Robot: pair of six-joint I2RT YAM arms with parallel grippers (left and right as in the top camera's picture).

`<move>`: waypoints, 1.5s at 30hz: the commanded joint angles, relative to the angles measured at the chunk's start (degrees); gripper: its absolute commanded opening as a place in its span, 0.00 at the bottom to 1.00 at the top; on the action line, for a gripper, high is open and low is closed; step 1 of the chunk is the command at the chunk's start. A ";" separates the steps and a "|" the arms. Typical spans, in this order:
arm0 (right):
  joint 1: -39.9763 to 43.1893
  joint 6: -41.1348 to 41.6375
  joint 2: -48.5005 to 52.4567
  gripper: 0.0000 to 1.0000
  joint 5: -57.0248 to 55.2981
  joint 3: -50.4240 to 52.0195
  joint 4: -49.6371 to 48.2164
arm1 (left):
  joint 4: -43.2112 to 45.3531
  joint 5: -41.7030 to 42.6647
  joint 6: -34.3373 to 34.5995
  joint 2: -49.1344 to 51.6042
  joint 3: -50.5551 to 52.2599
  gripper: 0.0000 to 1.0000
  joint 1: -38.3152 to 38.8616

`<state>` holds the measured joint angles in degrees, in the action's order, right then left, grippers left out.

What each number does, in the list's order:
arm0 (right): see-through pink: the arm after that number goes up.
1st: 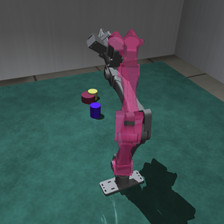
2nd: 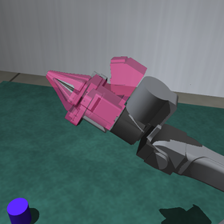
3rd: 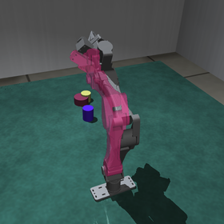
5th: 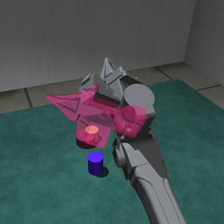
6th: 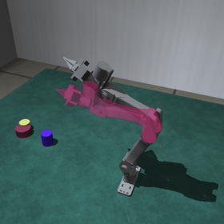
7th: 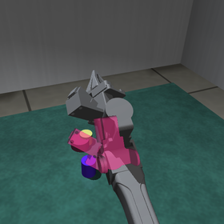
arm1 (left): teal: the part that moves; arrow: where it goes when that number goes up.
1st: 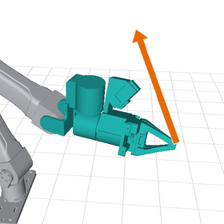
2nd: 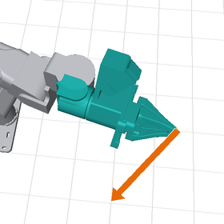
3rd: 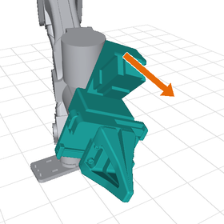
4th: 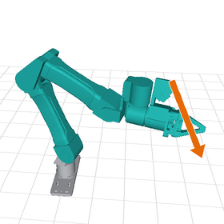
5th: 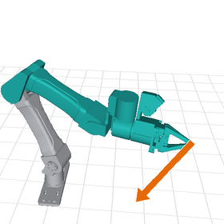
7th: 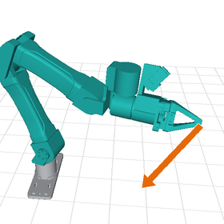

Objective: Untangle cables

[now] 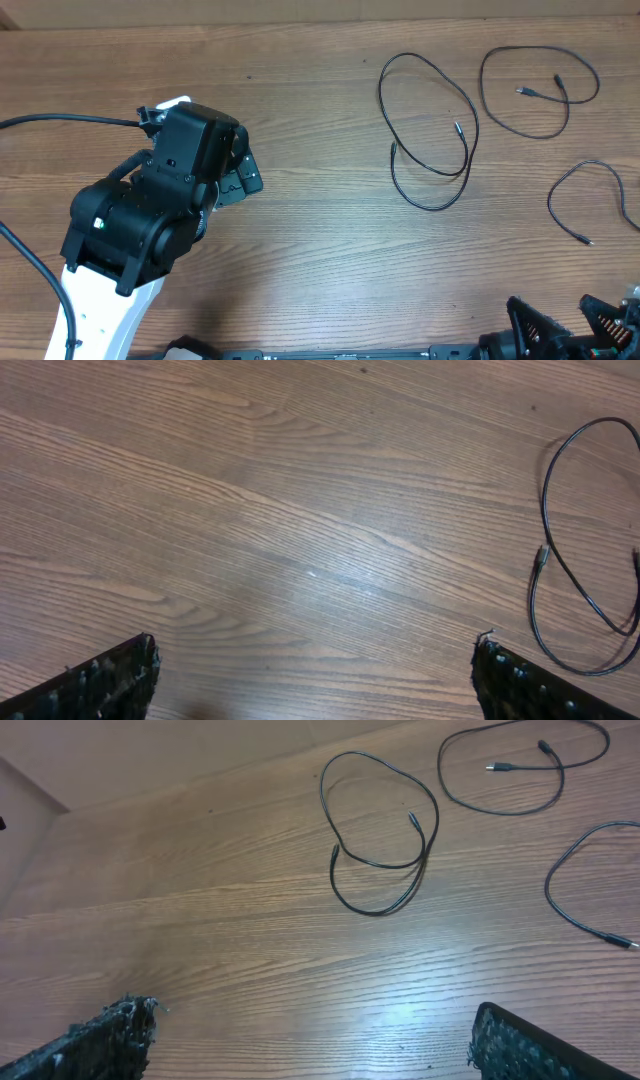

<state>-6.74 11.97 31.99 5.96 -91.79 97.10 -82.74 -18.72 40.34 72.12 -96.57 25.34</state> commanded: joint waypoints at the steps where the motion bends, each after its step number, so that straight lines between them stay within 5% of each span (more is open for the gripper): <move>1: -0.11 0.00 0.31 1.00 -0.44 -0.09 -0.07 | 0.07 -1.16 0.79 -0.11 0.00 1.00 -0.20; 12: 5.44 -5.46 -4.70 1.00 -0.74 5.35 -14.21 | 0.04 -1.16 0.79 -0.11 0.00 1.00 -0.20; 28: 10.73 -6.45 -30.38 1.00 6.58 50.25 -51.49 | 0.04 -1.16 0.81 -0.11 0.00 0.99 -0.20; 39: 10.91 -6.23 -31.76 1.00 7.21 77.90 -91.54 | 0.04 -1.16 0.81 -0.11 0.00 1.00 -0.20; 45: 10.91 -6.01 -31.78 1.00 7.23 86.79 -102.49 | 0.04 -1.16 0.79 -0.11 0.00 0.99 -0.20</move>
<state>3.77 5.76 0.84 13.13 -7.77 -2.52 -82.74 -18.92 40.34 72.12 -96.57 25.34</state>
